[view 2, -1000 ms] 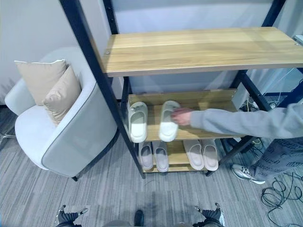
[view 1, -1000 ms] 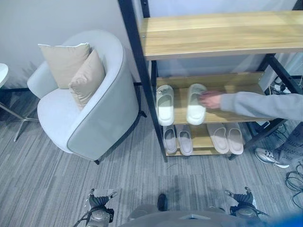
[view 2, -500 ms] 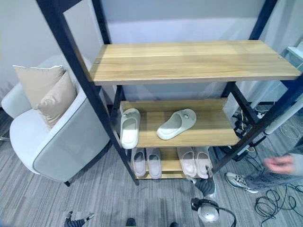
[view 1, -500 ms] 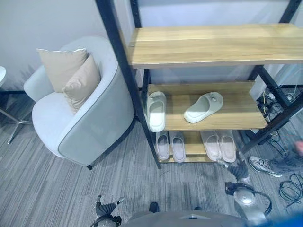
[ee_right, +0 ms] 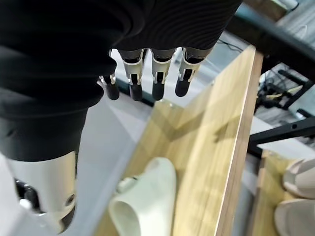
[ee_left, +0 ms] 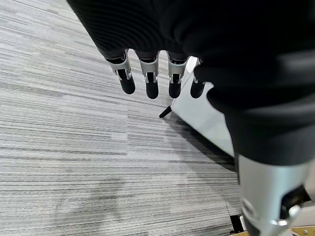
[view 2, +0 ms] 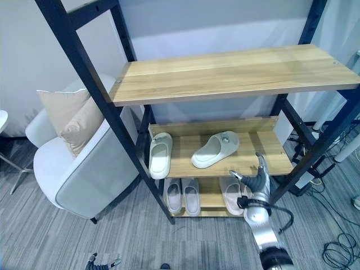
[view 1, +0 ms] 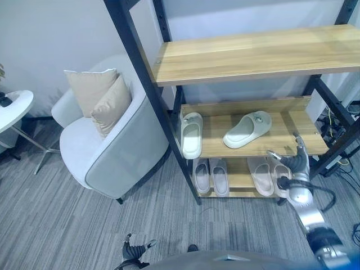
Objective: Arrange the slippers neatly on the shoe rack.
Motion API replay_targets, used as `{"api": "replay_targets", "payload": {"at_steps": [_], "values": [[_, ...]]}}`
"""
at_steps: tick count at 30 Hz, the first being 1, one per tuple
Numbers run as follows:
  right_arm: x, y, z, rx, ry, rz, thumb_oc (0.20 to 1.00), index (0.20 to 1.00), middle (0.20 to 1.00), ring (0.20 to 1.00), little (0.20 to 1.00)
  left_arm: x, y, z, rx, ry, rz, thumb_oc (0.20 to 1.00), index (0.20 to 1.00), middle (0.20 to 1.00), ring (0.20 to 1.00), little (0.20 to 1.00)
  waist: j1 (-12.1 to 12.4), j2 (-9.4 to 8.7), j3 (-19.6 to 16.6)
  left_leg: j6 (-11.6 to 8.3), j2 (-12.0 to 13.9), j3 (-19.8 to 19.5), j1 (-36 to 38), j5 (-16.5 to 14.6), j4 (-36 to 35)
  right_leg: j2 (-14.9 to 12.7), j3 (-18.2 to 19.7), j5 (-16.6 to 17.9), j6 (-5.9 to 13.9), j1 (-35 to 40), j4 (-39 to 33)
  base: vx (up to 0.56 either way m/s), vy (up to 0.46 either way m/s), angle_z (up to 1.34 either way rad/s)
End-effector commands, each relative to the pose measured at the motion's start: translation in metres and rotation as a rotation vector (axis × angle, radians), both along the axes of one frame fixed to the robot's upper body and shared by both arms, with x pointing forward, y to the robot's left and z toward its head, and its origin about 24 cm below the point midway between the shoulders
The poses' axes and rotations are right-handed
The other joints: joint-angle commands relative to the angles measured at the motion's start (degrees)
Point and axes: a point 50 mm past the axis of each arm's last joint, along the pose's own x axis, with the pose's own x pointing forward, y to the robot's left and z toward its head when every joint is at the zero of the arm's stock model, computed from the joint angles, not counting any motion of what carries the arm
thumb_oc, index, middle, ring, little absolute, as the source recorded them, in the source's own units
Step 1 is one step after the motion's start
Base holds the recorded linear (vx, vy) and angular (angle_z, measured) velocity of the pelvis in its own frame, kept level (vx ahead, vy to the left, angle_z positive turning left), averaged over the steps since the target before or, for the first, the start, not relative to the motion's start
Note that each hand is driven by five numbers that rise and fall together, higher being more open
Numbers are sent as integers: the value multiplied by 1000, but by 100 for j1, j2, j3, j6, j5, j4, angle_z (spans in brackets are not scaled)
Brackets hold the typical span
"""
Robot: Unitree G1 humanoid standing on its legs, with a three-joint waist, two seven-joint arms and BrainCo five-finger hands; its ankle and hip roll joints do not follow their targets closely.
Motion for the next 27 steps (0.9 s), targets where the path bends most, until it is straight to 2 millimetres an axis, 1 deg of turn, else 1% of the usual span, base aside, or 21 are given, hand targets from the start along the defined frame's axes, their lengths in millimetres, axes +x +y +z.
{"api": "replay_targets", "payload": {"at_steps": [1, 2, 4, 7, 8, 9, 12, 13, 15, 17, 19, 21, 22, 27], "values": [[13, 6, 20, 28, -112, -5, 1000, 1000, 1000, 1000, 1000, 26, 15, 7, 39, -52, -46, 1000, 1000, 1000, 1000, 1000, 67, -250, 150, -351, 40, 30, -267, -161, 42, -518, -56, -35, 509, -141, 70, -11, 22, 5], [18, 6, 25, 24, -123, -6, 1000, 1000, 1000, 1000, 1000, 25, 15, 6, 36, -48, -48, 1000, 1000, 1000, 1000, 1000, 92, -239, 130, -347, 33, 24, -329, -157, 42, -531, -49, -22, 512, -213, 70, -18, 30, 10], [32, 5, 39, 7, -161, -11, 1000, 1000, 1000, 1000, 1000, 22, 15, 5, 31, -36, -46, 1000, 1000, 1000, 1000, 1000, 164, -203, 131, -338, 5, 1, -529, -110, 42, -537, -7, 17, 521, -433, 70, -35, 36, 14], [51, 10, 64, -36, -226, 24, 1000, 1000, 1000, 1000, 1000, 29, 17, 7, 29, -58, -59, 1000, 1000, 1000, 1000, 1000, 233, -192, 139, -340, -9, -10, -920, -4, 42, -534, 72, 95, 518, -861, 70, -54, 39, 2], [51, 10, 65, -36, -227, 25, 1000, 1000, 1000, 1000, 1000, 29, 17, 7, 29, -59, -58, 1000, 1000, 1000, 1000, 1000, 239, -194, 104, -340, -7, -3, -962, 1, 42, -533, 80, 102, 516, -907, 70, -4, 46, 1], [58, 9, 74, -60, -243, 20, 1000, 1000, 1000, 1000, 1000, 29, 18, 8, 30, -60, -65, 1000, 1000, 1000, 1000, 1000, 270, -205, 61, -348, -7, -8, -1109, 44, 42, -523, 101, 125, 499, -1064, 70, 31, 31, 2], [68, 12, 91, -83, -297, 15, 1000, 1000, 1000, 1000, 1000, 31, 18, 9, 36, -78, -67, 1000, 1000, 1000, 1000, 1000, 304, -239, 50, -364, -1, -7, -1354, 108, 42, -517, 148, 172, 491, -1319, 70, 15, 30, -2], [72, 11, 102, -87, -333, 0, 1000, 1000, 1000, 1000, 1000, 33, 24, 11, 43, -98, -35, 1000, 1000, 1000, 1000, 1000, 319, -254, 60, -373, -3, -10, -1458, 142, 42, -511, 169, 196, 480, -1433, 70, 30, 36, -2], [76, 8, 109, -88, -344, -17, 1000, 1000, 1000, 1000, 1000, 37, 30, 15, 55, -130, -2, 1000, 1000, 1000, 1000, 1000, 343, -287, 79, -384, 7, -15, -1550, 176, 42, -515, 154, 216, 471, -1509, 70, 41, 25, -1], [79, 6, 112, -93, -340, -27, 1000, 1000, 1000, 1000, 1000, 40, 32, 17, 56, -151, 13, 1000, 1000, 1000, 1000, 1000, 355, -316, 105, -392, 2, -29, -1603, 194, 42, -510, 161, 228, 463, -1552, 70, 42, 14, -1], [84, 2, 121, -115, -349, -48, 1000, 1000, 1000, 1000, 1000, 47, 35, 21, 59, -187, 22, 1000, 1000, 1000, 1000, 1000, 383, -354, 171, -410, 2, -45, -1680, 221, 42, -512, 132, 245, 461, -1606, 70, 37, 19, 2], [87, -2, 126, -159, -339, -65, 1000, 1000, 1000, 1000, 1000, 48, 36, 23, 60, -202, 31, 1000, 1000, 1000, 1000, 1000, 411, -388, 232, -427, 6, -57, -1742, 245, 42, -510, 107, 248, 467, -1645, 70, 20, 11, -2], [90, -8, 131, -190, -328, -93, 1000, 1000, 1000, 1000, 1000, 51, 40, 25, 64, -220, 44, 1000, 1000, 1000, 1000, 1000, 444, -420, 293, -445, 4, -75, -1793, 262, 42, -507, 88, 256, 472, -1672, 70, 0, 0, 0], [97, -16, 134, -278, -259, -139, 1000, 1000, 1000, 1000, 1000, 53, 44, 28, 68, -241, 59, 1000, 1000, 1000, 1000, 1000, 496, -519, 426, -464, 23, -127, -1849, 288, 42, -487, 30, 257, 472, -1679, 70, 7, -5, 4]]}}
